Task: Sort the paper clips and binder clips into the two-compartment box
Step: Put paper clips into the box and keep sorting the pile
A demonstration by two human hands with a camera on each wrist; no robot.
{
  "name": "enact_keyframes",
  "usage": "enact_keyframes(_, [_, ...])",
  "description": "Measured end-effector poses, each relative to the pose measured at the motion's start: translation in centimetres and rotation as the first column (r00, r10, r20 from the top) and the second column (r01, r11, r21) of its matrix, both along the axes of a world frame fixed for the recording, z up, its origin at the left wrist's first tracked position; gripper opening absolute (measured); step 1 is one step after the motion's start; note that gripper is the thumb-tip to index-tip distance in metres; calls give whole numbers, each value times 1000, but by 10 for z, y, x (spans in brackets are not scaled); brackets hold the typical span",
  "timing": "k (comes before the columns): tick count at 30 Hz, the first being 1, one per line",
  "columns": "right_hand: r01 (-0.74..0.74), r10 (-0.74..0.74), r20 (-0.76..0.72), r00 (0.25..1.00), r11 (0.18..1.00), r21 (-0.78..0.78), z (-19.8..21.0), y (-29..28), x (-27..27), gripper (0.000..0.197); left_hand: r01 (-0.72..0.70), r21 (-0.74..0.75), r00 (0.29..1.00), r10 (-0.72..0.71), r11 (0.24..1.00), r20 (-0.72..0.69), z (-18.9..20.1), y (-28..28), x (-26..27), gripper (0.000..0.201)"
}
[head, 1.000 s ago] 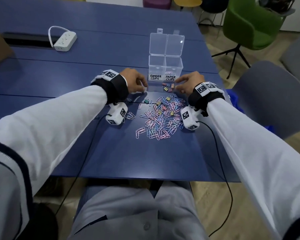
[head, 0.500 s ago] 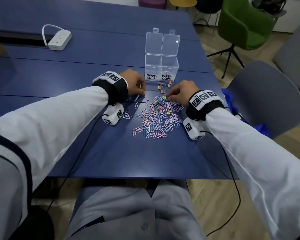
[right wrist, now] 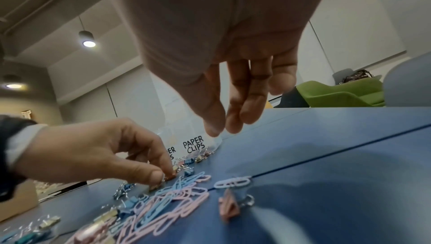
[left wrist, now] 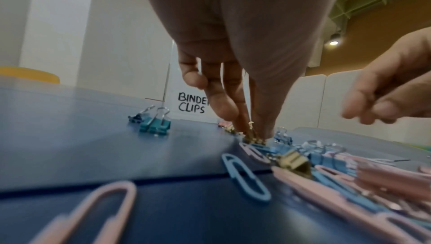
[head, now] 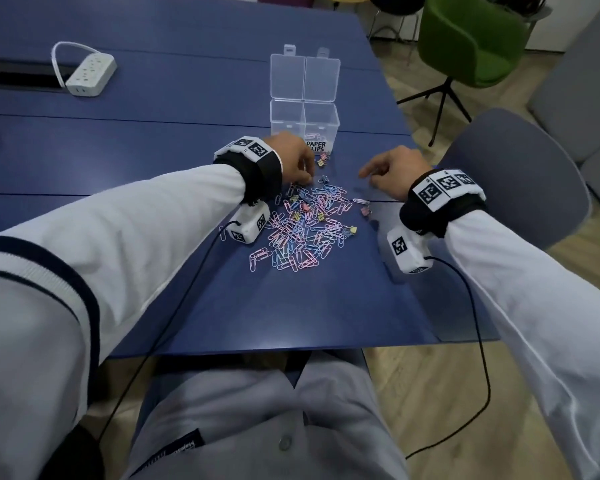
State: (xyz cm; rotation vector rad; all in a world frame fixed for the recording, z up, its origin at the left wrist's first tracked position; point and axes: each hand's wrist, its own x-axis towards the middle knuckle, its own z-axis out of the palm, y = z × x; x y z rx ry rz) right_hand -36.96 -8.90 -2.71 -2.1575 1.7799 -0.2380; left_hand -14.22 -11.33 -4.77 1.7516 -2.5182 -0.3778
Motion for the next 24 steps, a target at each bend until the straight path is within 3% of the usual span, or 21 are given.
enact_keyframes(7, [-12,14,-20,1000,993,115,-8,15,-15,18,-50,-130,999,51,990,1,11,1,4,11])
enact_keyframes(12, [-46,50,-28,998,992,118,-17,19,-9,22,76,-18,997,-77,997,-8,15,29,9,8])
enact_keyframes(15, [-31,32,-14,999,994,101,-19,14,-9,20,122,42,993,-122,992,-2,10,41,16,17])
enact_keyframes(20, [-62,63,-2,998,993,105,-12,10,2,17,105,62,994,-104,993,-15,4,50,15,22])
enact_keyframes(24, [-21,18,131,991,1000,18,-6,-7,19,13,88,75,996,-87,993,-18,1,52,12,17])
